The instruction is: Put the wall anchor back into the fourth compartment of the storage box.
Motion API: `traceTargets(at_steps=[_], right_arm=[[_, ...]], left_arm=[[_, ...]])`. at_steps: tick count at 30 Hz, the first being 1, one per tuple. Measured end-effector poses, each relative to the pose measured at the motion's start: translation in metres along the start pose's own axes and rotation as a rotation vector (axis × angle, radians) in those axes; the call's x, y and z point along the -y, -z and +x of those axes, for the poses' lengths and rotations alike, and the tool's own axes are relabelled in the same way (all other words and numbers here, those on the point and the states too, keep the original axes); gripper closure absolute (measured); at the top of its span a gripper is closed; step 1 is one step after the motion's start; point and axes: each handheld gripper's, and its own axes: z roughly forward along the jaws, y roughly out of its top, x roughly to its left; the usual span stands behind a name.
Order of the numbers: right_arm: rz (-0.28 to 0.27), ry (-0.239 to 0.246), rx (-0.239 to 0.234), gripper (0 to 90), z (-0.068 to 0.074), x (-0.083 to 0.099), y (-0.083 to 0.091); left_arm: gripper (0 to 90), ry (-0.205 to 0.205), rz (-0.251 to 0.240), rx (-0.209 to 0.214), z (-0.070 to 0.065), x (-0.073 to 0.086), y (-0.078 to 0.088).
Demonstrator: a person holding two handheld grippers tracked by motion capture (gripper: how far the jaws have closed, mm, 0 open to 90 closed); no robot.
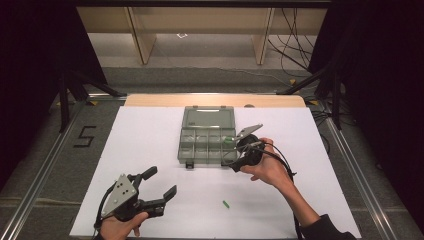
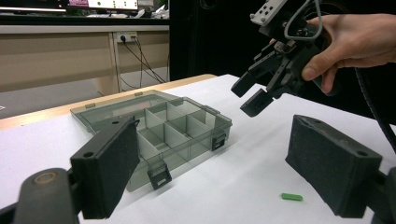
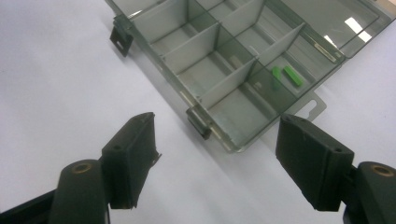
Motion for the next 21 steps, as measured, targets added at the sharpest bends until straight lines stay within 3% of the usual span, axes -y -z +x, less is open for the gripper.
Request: traceTargets(at_steps=[21], right_arm=[[0.071,0.069,-0.077,31.6,0.037,0.020,-0.003]], left_arm=[[16.0,-0.002,-0.002,0.000,0.000,-0.001,0.000]])
